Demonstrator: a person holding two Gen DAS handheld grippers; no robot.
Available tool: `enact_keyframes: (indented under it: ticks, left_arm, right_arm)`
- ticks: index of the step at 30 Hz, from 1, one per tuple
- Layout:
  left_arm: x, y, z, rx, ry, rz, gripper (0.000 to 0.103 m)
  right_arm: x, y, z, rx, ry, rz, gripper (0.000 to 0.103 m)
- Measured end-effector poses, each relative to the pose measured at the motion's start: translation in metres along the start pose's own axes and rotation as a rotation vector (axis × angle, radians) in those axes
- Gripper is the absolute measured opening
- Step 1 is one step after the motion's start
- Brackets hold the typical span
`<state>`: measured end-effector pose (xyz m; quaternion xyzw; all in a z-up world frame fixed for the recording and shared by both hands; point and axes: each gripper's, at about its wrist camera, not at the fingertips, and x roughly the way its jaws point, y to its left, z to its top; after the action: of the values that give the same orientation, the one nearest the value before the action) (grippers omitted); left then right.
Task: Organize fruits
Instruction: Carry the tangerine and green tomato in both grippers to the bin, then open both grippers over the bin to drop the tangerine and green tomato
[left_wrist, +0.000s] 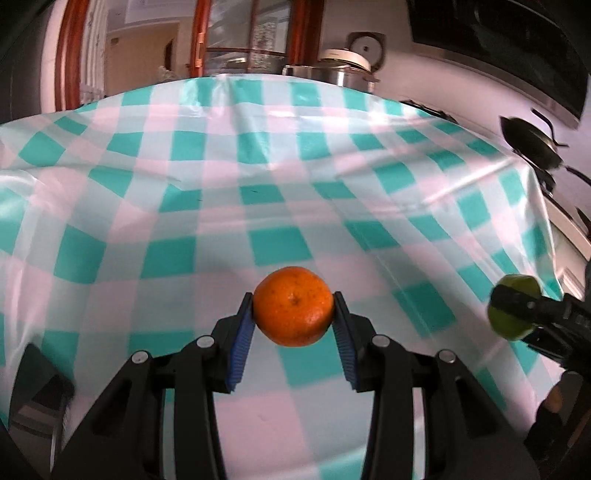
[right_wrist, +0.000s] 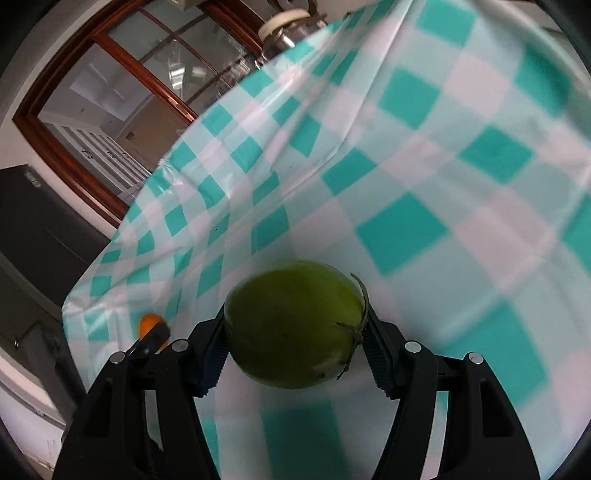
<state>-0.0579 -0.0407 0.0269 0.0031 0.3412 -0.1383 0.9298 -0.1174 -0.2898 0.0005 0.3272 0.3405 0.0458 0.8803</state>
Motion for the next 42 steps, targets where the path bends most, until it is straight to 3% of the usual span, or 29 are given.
enact_keyframes:
  ticks: [8, 20, 27, 36, 42]
  left_arm:
    - [-0.032, -0.064, -0.013, 0.13, -0.006, -0.057, 0.042]
    - [-0.067, -0.178, -0.041, 0.378, 0.004, -0.188, 0.042]
    - [-0.082, -0.25, -0.081, 0.568, 0.048, -0.305, 0.042]
    - [-0.089, -0.341, -0.158, 0.855, 0.184, -0.549, 0.042]
    - [-0.053, -0.383, -0.214, 1.024, 0.309, -0.542, 0.042]
  right_arm:
    - [-0.098, -0.041, -0.022, -0.029, -0.104, -0.015, 0.063]
    - [-0.219, -0.167, -0.073, 0.104, -0.23, -0.28, 0.063]
    - [-0.231, -0.225, -0.102, 0.164, -0.179, -0.49, 0.063]
    - [-0.213, -0.256, -0.098, 0.16, -0.119, -0.562, 0.063]
    - [-0.197, -0.277, -0.103, 0.199, -0.076, -0.61, 0.063]
